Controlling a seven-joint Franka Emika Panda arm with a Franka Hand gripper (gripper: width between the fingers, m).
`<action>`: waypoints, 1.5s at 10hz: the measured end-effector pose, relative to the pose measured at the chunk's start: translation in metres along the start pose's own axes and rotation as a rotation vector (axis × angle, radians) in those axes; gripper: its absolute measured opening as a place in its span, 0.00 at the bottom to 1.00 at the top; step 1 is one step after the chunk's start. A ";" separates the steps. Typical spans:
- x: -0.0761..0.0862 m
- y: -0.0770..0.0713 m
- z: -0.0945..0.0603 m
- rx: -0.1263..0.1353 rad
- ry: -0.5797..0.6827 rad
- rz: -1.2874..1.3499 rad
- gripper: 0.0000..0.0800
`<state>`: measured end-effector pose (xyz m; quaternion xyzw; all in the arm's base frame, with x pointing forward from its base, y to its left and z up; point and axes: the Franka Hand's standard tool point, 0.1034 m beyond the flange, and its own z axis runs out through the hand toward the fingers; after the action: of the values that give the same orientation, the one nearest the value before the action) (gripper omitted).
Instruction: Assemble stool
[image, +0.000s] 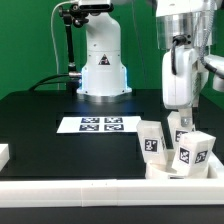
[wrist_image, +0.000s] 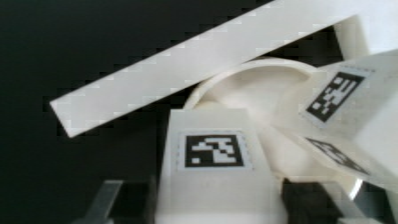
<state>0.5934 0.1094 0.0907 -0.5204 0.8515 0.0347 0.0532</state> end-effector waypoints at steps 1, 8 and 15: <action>0.001 0.000 0.000 -0.006 -0.009 0.015 0.42; -0.001 -0.007 -0.017 -0.003 -0.041 -0.135 0.78; -0.003 -0.007 -0.020 0.012 0.001 -0.728 0.81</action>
Offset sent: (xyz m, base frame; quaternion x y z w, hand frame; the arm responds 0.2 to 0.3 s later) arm 0.0000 0.0000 0.0000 0.0000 0.0000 0.1296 0.9916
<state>0.6002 0.1060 0.1104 -0.7892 0.6107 0.0085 0.0646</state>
